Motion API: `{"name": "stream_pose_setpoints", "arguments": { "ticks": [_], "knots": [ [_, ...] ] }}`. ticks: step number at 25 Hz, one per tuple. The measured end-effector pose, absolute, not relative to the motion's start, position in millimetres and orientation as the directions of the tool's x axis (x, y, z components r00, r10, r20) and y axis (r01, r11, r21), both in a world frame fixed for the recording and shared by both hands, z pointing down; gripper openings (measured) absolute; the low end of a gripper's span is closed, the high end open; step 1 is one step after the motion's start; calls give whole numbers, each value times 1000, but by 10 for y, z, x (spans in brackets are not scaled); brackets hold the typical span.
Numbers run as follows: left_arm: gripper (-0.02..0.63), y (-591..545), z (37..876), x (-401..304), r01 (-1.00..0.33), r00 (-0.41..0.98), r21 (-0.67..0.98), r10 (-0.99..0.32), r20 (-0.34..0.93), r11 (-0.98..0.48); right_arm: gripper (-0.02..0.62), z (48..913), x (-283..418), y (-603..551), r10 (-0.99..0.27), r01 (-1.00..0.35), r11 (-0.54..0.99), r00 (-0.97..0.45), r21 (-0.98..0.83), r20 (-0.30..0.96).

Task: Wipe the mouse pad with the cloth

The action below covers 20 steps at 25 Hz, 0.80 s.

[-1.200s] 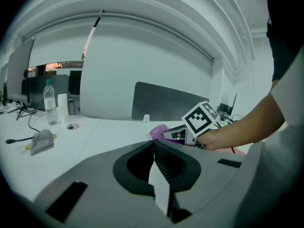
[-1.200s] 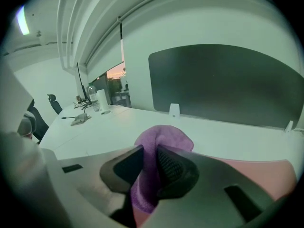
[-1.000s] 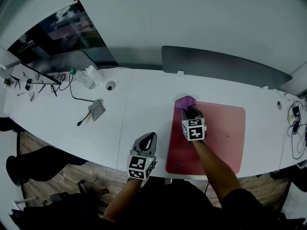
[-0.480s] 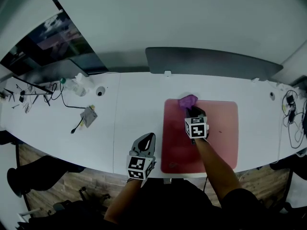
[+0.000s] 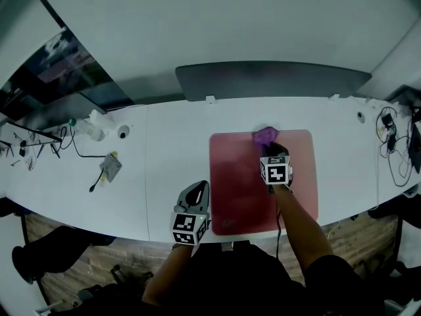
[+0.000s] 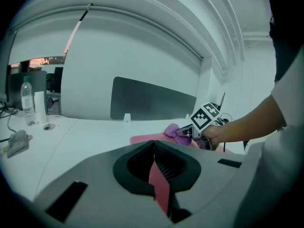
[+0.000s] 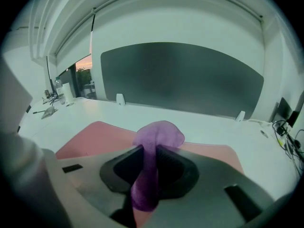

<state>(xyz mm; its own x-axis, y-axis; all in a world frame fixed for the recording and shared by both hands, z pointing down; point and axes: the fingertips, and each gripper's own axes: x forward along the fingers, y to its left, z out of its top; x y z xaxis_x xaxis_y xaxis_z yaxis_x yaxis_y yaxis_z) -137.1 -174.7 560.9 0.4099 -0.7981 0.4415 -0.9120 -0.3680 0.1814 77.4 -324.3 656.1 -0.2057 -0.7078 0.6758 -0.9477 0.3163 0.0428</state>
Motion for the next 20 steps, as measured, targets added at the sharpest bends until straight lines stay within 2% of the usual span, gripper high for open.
{"name": "stream_pose_setpoints", "arguments": {
  "ticks": [20],
  "knots": [
    [21, -1683, 5676, -656, -855, 507, 174, -721, 472, -488, 92, 6605, 2445, -3223, -715, -958, 194, 9, 211, 699]
  ]
}}
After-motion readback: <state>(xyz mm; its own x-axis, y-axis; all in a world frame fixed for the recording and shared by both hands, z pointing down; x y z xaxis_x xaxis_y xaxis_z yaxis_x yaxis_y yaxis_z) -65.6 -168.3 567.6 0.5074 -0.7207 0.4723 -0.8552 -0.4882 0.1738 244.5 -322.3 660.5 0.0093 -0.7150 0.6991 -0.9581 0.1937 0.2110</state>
